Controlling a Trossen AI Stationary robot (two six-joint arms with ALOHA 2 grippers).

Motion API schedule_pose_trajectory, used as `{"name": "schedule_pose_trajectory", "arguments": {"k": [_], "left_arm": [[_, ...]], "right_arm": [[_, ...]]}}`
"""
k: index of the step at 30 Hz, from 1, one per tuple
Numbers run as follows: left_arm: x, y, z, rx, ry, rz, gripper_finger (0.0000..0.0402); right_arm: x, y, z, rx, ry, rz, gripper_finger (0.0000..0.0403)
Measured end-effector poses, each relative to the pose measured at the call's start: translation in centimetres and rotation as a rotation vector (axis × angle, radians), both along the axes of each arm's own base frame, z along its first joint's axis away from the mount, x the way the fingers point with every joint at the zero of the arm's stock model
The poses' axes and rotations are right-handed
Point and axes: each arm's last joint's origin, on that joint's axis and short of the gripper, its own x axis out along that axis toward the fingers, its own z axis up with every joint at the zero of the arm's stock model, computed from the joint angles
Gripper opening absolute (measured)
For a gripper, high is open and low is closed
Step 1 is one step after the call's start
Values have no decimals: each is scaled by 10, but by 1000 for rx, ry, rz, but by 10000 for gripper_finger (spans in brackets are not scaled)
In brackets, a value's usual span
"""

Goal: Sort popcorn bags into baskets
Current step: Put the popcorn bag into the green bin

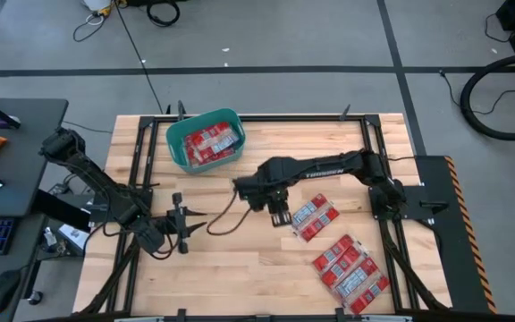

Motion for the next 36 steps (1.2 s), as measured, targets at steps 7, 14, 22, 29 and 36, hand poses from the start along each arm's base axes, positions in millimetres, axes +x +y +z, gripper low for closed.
{"name": "schedule_pose_trajectory", "arguments": {"k": [7, 14, 22, 29, 36], "left_arm": [[0, 1, 0, 25, -11, 25, 121], [0, 1, 0, 28, -12, 28, 121], [0, 1, 0, 73, 1, 16, 121], [0, 1, 0, 79, 3, 14, 121], [0, 2, 1, 96, -13, 48, 121]], "right_arm": [[-18, 18, -47, 35, 213, -37, 140], [-42, 20, -76, 40, 240, -91, 127], [-90, 13, -90, 33, 225, -241, 117], [-122, 9, -108, 9, 289, -403, 117], [-114, 9, -131, 63, 172, -324, 117]]}}
